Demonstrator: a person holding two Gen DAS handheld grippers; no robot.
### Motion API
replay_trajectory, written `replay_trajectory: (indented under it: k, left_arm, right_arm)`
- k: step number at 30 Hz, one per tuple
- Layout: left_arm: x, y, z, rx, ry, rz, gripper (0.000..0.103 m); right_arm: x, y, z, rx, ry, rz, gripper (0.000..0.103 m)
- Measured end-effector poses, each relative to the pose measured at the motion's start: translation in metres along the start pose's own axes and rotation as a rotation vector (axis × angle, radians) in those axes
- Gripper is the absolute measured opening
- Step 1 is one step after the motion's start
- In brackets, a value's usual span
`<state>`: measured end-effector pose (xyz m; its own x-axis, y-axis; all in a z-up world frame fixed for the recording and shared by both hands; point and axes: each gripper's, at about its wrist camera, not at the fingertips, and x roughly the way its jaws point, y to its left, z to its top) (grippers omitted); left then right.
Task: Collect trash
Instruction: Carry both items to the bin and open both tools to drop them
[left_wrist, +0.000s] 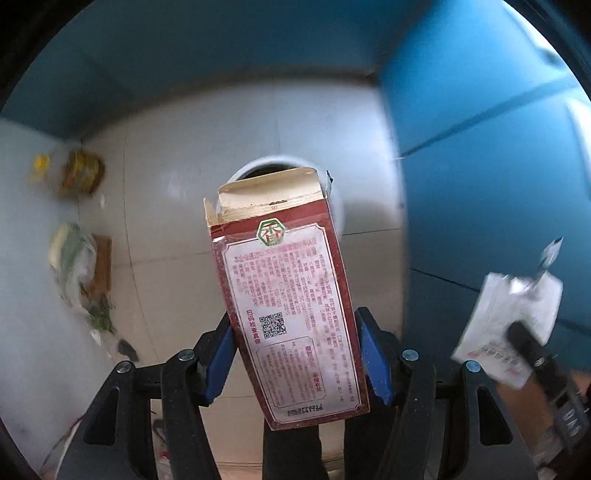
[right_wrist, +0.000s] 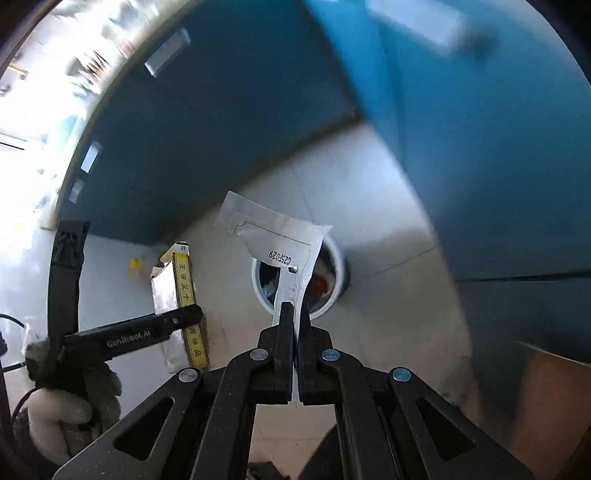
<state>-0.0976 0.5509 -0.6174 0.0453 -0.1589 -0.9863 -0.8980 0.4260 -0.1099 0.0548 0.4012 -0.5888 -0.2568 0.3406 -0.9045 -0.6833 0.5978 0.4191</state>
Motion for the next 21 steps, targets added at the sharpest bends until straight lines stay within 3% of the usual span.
replay_trajectory:
  k: [4, 7, 11, 14, 16, 17, 18, 21]
  left_arm:
    - [0.118, 0.045, 0.043, -0.056, 0.125, -0.048, 0.059]
    - [0.179, 0.062, 0.062, -0.064, 0.185, -0.06, 0.059]
    - [0.242, 0.082, 0.083, -0.08, 0.245, -0.078, 0.06]
    - [0.254, 0.092, 0.085, -0.106, 0.239, -0.101, 0.067]
    - [0.256, 0.1, 0.083, -0.122, 0.234, -0.113, 0.097]
    - [0.256, 0.102, 0.081, -0.127, 0.234, -0.114, 0.098]
    - [0.251, 0.1, 0.081, -0.128, 0.235, -0.109, 0.098]
    - [0.238, 0.103, 0.076, -0.112, 0.197, -0.061, 0.098]
  right_arm:
    - [0.157, -0.014, 0.009, 0.044, 0.128, 0.023, 0.001]
    - [0.241, -0.027, 0.014, 0.06, 0.19, 0.017, 0.001]
    - [0.315, -0.036, 0.021, 0.028, 0.233, -0.01, 0.001]
    - [0.349, -0.033, 0.025, 0.005, 0.266, -0.047, 0.005]
    - [0.36, -0.035, 0.025, 0.01, 0.292, -0.059, 0.021]
    - [0.362, -0.034, 0.024, 0.008, 0.289, -0.074, 0.042]
    - [0.361, -0.033, 0.024, 0.007, 0.284, -0.08, 0.056]
    - [0.353, -0.03, 0.026, -0.028, 0.266, -0.126, 0.062]
